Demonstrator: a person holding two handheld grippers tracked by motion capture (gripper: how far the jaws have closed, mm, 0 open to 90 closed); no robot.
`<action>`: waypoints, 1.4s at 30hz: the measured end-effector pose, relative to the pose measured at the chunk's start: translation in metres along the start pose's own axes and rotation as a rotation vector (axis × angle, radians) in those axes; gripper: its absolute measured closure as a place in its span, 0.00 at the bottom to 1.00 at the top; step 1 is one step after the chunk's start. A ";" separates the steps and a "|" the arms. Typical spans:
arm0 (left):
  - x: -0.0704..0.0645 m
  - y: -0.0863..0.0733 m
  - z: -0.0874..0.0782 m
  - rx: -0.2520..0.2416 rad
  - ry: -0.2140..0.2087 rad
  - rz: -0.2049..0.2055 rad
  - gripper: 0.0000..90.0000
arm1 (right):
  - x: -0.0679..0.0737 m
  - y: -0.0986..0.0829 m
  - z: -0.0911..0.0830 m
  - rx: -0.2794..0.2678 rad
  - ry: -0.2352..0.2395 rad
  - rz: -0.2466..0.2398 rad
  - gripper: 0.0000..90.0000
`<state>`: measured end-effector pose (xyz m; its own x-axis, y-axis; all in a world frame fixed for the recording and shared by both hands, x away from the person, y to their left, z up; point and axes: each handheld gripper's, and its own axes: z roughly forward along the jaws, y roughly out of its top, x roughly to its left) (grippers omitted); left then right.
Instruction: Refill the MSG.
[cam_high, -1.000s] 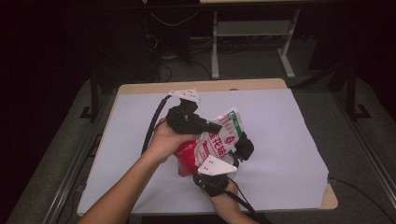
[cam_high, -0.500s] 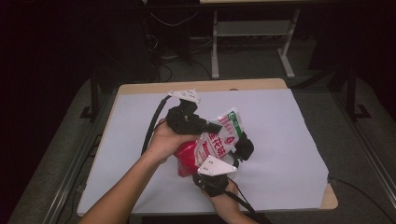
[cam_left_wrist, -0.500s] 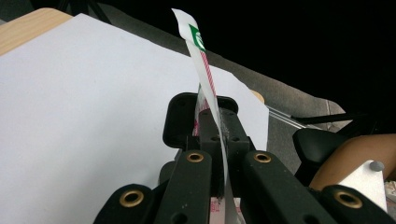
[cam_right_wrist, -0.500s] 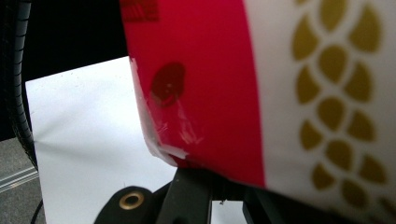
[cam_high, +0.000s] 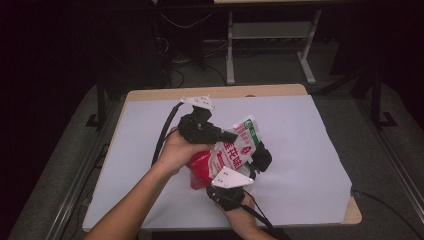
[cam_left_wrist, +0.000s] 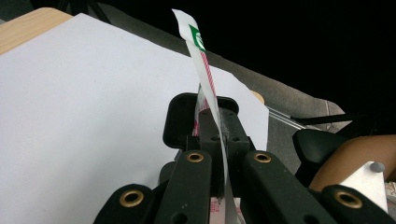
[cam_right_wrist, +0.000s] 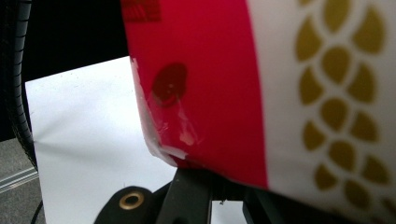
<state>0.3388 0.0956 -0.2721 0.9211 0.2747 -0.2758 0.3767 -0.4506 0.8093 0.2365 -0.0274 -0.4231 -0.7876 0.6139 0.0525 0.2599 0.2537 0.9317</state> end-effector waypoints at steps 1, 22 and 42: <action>0.000 0.000 0.000 0.001 0.002 -0.004 1.00 | 0.000 0.000 0.000 0.000 0.001 0.000 1.00; 0.001 0.000 0.001 0.003 0.001 -0.014 1.00 | 0.000 0.000 0.001 -0.001 0.006 0.003 1.00; 0.000 0.001 0.002 0.006 0.006 -0.016 1.00 | -0.001 0.000 0.000 -0.003 0.007 0.003 1.00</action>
<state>0.3400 0.0932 -0.2721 0.9142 0.2873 -0.2857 0.3923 -0.4508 0.8018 0.2370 -0.0276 -0.4230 -0.7909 0.6092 0.0580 0.2607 0.2497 0.9326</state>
